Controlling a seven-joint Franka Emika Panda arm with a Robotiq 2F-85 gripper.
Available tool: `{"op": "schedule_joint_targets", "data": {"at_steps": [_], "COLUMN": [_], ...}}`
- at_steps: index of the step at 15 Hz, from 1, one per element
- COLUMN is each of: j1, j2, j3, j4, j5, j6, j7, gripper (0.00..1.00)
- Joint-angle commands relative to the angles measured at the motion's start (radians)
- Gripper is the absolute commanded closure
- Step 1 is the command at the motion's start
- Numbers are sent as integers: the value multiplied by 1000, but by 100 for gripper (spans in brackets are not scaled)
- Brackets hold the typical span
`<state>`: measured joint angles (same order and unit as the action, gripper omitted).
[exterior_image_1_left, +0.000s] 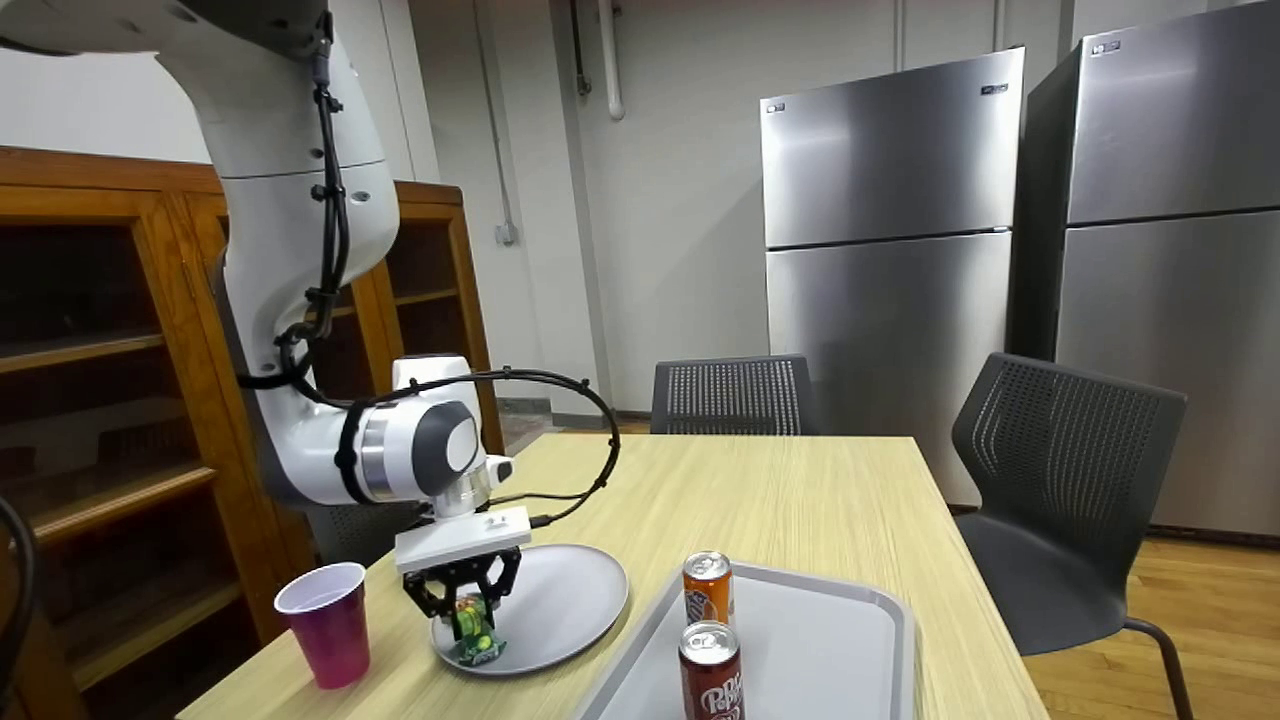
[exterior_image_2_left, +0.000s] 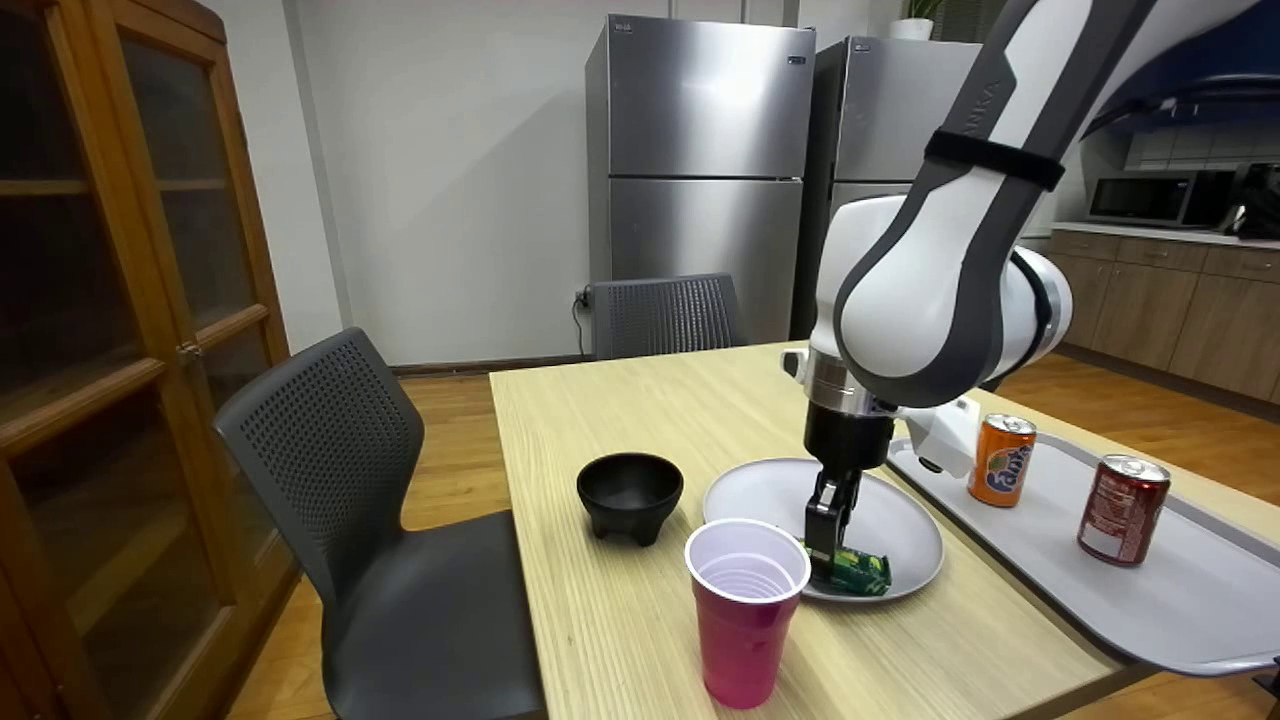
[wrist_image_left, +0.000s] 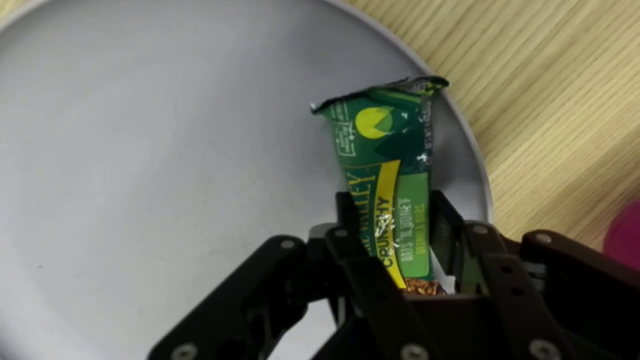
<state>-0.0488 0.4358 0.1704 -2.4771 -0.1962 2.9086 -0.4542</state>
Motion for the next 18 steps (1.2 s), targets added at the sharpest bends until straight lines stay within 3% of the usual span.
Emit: {"op": "schedule_joint_targets", "data": {"at_steps": [1,10,18], "j1": [-41,-124,-114], "j2": [-32,-189,-294], "j3": [43,116,86], "j4": [-12,-141,-277], "j5": [10,50,84], "j6": [-3,18,59], "j7": [-34,-120,-153], "gripper": [87,87,87]}}
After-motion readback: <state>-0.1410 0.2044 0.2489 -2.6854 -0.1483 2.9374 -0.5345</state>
